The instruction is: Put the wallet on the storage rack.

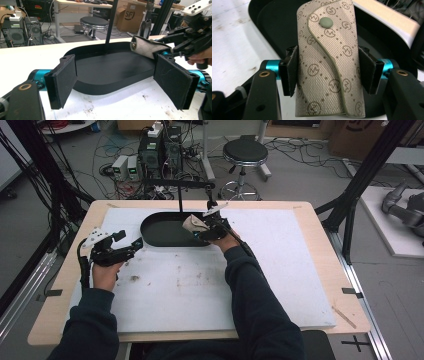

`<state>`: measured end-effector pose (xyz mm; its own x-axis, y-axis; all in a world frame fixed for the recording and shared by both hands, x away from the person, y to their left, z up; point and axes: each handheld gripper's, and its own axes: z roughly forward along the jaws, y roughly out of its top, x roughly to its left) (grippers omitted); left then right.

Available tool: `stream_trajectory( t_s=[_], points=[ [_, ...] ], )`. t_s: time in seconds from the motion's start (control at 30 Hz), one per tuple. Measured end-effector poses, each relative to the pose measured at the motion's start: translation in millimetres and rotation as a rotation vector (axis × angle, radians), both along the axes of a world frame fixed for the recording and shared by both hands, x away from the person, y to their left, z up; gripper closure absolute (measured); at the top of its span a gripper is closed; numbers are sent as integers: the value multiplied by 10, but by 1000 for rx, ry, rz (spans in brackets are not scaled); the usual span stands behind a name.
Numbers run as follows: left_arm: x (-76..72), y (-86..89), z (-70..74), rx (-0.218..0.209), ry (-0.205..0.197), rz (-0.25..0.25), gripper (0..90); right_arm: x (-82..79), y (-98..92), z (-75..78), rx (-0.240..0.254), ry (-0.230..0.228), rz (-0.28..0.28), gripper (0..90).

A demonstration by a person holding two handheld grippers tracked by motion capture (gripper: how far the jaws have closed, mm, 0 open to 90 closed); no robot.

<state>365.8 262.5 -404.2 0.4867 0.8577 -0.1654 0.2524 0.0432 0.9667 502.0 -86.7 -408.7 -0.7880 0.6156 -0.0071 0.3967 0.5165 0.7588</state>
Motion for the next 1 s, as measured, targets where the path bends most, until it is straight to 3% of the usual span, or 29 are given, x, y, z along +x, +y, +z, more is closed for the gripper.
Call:
stream_trajectory(
  t_s=[0.5,0.6,0.67,0.8,0.9,1.0],
  points=[
    [-3,29,4,-11,-2,7,187,186,256,-232,-36,8,-57,392],
    [-2,33,3,-11,-2,9,187,187,303,-245,-46,-9,-54,360],
    [-3,36,3,-13,-1,8,187,169,333,-220,-51,-41,-57,355],
    [-5,33,4,-11,-1,7,187,128,298,-127,-50,-47,-44,365],
    [-7,29,2,-9,1,2,187,88,191,-26,-29,-34,-27,402],
    [-8,29,2,-10,1,1,187,4,5,59,16,-64,-30,390]
  ],
)
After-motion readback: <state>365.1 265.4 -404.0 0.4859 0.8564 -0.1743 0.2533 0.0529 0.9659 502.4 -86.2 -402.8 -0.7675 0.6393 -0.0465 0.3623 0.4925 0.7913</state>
